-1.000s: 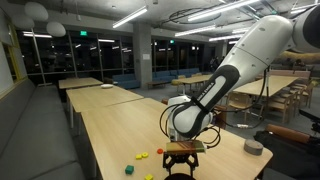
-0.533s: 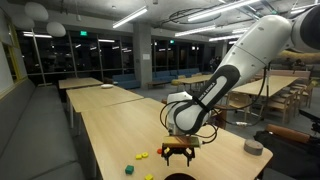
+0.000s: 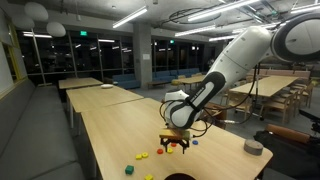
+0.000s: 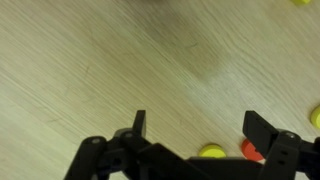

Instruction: Pick up the yellow and orange object from the table and put them in the bowl

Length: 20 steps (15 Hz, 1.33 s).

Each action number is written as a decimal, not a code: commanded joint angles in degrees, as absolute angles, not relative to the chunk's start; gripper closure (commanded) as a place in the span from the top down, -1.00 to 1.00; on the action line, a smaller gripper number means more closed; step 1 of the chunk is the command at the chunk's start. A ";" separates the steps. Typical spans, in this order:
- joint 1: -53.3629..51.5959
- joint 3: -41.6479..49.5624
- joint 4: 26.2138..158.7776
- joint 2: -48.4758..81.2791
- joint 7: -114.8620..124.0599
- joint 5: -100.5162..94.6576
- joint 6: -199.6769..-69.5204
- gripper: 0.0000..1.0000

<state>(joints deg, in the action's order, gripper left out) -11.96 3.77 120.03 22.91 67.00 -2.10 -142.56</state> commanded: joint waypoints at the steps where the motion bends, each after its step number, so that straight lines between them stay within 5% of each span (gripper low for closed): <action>1: -11.29 4.86 112.38 29.99 68.80 -2.43 -142.57 1.00; 20: -3.95 4.50 95.82 43.16 66.49 8.25 -137.36 1.00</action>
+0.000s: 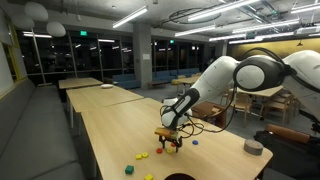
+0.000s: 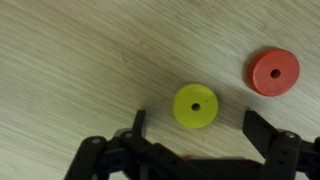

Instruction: Pick up the yellow and orange object from the table and put them in the bowl

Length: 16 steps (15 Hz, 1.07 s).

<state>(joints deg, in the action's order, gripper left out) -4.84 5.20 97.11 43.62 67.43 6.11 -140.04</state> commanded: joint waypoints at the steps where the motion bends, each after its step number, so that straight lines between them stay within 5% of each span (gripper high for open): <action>1: -3.94 4.48 95.84 43.01 66.51 8.50 -136.76 1.00; 11: -4.05 3.51 96.05 42.43 66.48 10.28 -134.51 1.00; 13: -3.97 3.59 96.43 42.25 66.36 10.29 -135.22 0.46; 16: -3.87 3.60 96.94 41.48 66.14 10.29 -135.80 -0.02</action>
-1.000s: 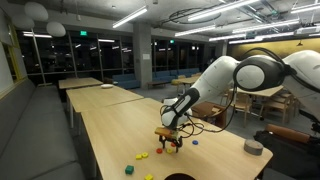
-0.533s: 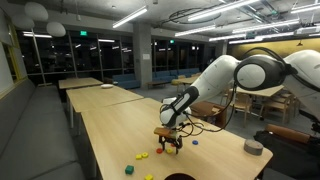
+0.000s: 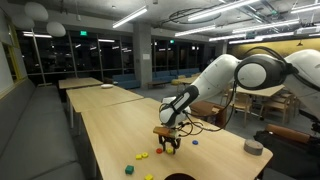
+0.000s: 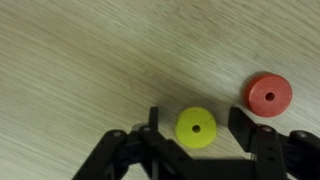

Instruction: Pick up the yellow and orange object from the table and put them in the bowl

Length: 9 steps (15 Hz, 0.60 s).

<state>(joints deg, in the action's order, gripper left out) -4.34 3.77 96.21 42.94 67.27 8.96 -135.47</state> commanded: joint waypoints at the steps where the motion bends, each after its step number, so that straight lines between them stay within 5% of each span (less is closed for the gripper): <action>1: -3.74 3.53 97.11 41.25 65.97 10.37 -135.80 -0.16; 4: -3.59 3.53 97.93 40.33 65.73 10.33 -136.02 -0.64; 9: -3.93 2.15 102.32 34.92 61.06 9.87 -133.85 -0.51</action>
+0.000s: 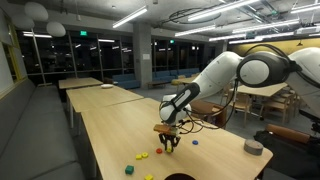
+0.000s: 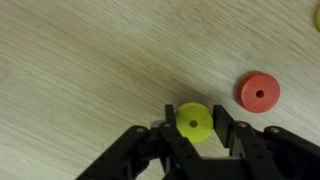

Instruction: Pick up the yellow and orange object from the table and put them in the bowl

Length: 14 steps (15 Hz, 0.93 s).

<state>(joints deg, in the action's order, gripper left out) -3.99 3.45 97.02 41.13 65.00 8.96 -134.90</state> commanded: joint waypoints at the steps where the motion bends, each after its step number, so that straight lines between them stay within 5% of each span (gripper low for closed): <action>1: -4.16 1.74 104.19 32.90 59.99 9.97 -133.71 -0.51; 14: -7.90 -6.73 129.87 9.47 51.88 18.05 -129.24 -0.51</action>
